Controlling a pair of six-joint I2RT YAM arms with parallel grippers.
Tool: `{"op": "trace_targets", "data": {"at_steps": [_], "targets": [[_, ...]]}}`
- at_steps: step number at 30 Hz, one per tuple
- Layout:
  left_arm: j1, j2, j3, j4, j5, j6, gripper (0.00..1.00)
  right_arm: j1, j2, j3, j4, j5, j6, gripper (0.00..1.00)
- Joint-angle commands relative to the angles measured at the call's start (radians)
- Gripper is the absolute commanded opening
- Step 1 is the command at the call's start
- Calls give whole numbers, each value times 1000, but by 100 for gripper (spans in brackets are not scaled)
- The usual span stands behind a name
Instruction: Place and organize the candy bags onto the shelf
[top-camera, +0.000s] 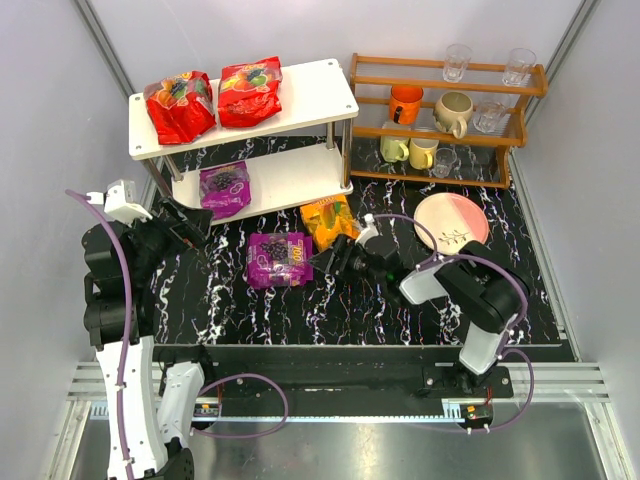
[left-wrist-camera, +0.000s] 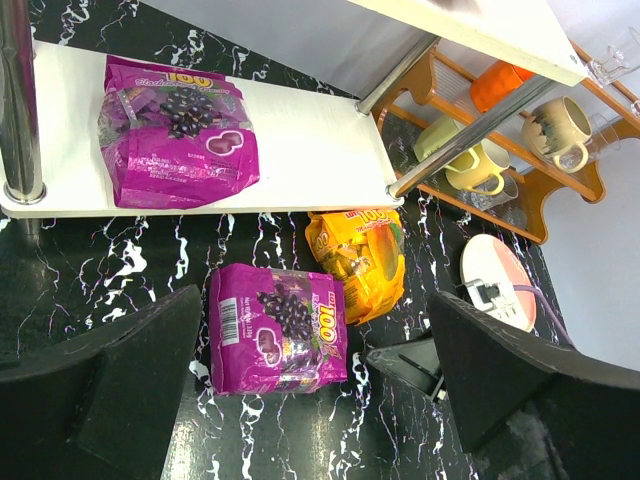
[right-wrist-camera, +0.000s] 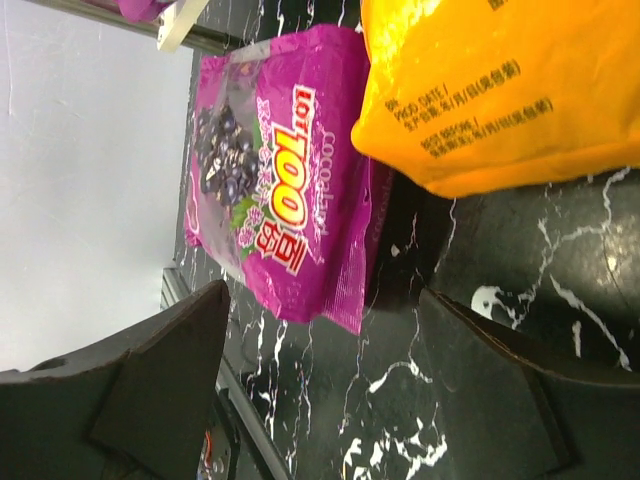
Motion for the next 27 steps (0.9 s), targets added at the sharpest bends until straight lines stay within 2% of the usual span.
{"op": "trace_targets", "data": {"at_steps": [1,8,10,11,13,14,16,17,18,19,21,22,23,24,25,26,27], "targets": [[-1,2,0,30,16,-3,99,1,75,58,101,-9,46,85],[-1,-1,-2,27,10,7,99,7,234,108,259,-59,142,84],[-1,-1,-5,28,11,6,99,9,282,121,303,-87,172,80],[0,-1,-5,27,13,6,99,8,299,119,363,-102,182,61],[-1,-1,-6,25,14,7,99,8,291,89,424,-107,188,34],[-1,-2,-6,27,11,9,99,9,261,75,455,-110,185,1],[-1,-5,-12,30,11,3,99,7,206,36,405,-116,157,0],[0,-7,-12,28,16,4,99,7,117,18,374,-118,139,0],[-1,-7,-12,28,20,3,99,7,62,-28,335,-111,98,0],[-1,-7,-11,28,19,4,99,11,-2,-49,226,-104,68,0],[-1,-10,-12,28,17,1,99,15,-235,-83,39,-67,-42,0],[0,-11,-12,28,17,0,99,17,-323,-80,-214,-43,-85,0],[-1,-14,-12,28,17,-2,99,21,-495,-56,-349,23,-128,0],[0,-14,-11,28,20,-3,99,24,-576,-42,-476,62,-195,0],[0,-14,-12,28,20,-5,99,24,-653,-31,-681,98,-215,0],[-1,-16,-15,28,20,-7,99,24,-784,-10,-772,182,-232,0],[-1,-19,-15,30,20,-11,99,23,-840,1,-848,215,-270,0]]}}
